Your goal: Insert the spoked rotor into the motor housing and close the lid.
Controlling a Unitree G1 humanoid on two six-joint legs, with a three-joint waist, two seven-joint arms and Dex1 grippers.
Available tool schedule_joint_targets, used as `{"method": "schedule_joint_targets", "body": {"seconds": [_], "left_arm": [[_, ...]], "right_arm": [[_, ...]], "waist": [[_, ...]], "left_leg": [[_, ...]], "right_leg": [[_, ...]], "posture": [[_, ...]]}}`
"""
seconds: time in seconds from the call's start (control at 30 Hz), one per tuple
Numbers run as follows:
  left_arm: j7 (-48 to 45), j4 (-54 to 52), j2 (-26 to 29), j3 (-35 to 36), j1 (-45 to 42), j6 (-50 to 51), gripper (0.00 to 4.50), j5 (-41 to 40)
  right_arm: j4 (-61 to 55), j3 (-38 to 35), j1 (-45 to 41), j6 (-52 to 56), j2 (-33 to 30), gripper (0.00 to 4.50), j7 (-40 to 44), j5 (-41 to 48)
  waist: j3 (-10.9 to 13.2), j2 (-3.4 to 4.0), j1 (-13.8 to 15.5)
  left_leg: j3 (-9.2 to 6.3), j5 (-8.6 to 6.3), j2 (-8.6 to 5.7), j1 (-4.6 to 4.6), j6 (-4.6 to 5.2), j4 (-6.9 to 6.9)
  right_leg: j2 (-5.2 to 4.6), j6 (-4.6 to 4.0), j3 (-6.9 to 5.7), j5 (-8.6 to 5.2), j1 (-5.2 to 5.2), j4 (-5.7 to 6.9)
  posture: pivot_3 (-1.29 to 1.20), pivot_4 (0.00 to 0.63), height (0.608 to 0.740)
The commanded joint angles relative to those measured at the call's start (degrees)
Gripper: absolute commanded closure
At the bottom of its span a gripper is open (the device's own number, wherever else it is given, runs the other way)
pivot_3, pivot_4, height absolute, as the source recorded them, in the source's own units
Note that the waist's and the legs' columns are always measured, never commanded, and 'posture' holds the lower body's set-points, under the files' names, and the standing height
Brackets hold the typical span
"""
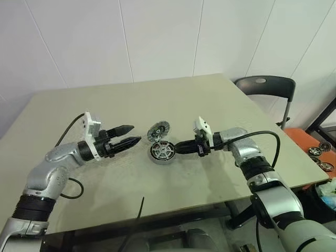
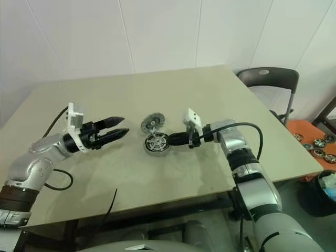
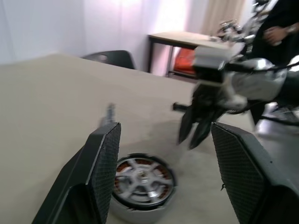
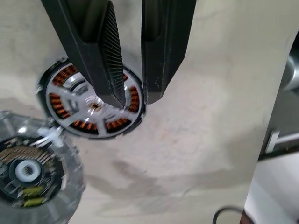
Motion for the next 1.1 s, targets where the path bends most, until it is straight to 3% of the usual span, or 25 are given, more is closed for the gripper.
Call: {"method": "schedule_joint_targets", "body": {"seconds": [0.03,0.3,0.5,0.87,1.0,1.1], "left_arm": [[-6.26,-2.83,3.38,0.83,0.98,2.48,1.23,2.08],[-12.55,0.41,4.29,-0.57,-0.90,0.05,1.23,11.64],[-15.09,1.05,3.34,-0.31,1.04,-1.89,1.23,16.48],[-13.87,-2.53,-0.78,0.74,2.20,-0.56,1.23,16.03],[-13.27,-3.84,-1.72,0.20,3.62,-0.94,1.23,17.34],[-12.45,-5.25,-2.27,0.36,4.71,-0.63,1.23,17.24]], "right_arm": [[-2.04,0.29,-3.28,-1.72,-1.31,3.85,3.68,-0.14],[3.84,0.06,-8.61,-4.88,0.13,3.85,4.05,-1.13],[8.85,3.30,-9.75,-15.15,1.17,3.85,4.33,-6.35],[23.10,13.63,-22.50,-44.82,2.63,3.85,-2.94,-23.94],[27.91,16.18,-26.40,-49.61,3.79,3.85,-7.24,-28.97],[30.88,14.82,-27.24,-47.44,5.96,3.85,-5.79,-28.30]], "waist": [[0.02,0.03,-0.33],[0.06,0.05,-1.09],[0.08,0.07,-1.13],[0.10,0.09,-1.29],[0.10,0.10,-1.28],[0.10,0.10,-1.28]], "left_leg": [[0.00,0.00,0.00,-0.02,0.00,-0.01],[-0.03,0.00,-0.01,0.01,-0.01,-0.01],[-0.01,0.00,-0.01,-0.05,0.00,-0.03],[-0.06,0.00,0.00,-0.01,-0.01,-0.05],[-0.09,0.00,0.00,-0.02,-0.01,-0.09],[-0.13,0.00,0.00,-0.03,-0.01,-0.11]], "right_leg": [[-0.01,-0.12,0.00,0.07,-0.02,0.00],[-0.01,-0.19,0.00,-0.09,0.02,-0.02],[-0.06,-0.33,0.02,0.03,-0.03,-0.05],[-0.06,-0.30,0.04,0.07,-0.05,-0.01],[-0.07,-0.33,0.04,0.06,-0.10,0.00],[-0.07,-0.37,0.05,0.04,-0.11,-0.01]], "posture": [[0.00,0.000,0.740],[0.00,0.000,0.740],[0.00,0.000,0.740],[0.00,0.000,0.740],[0.00,0.000,0.740],[0.00,0.000,0.740]]}}
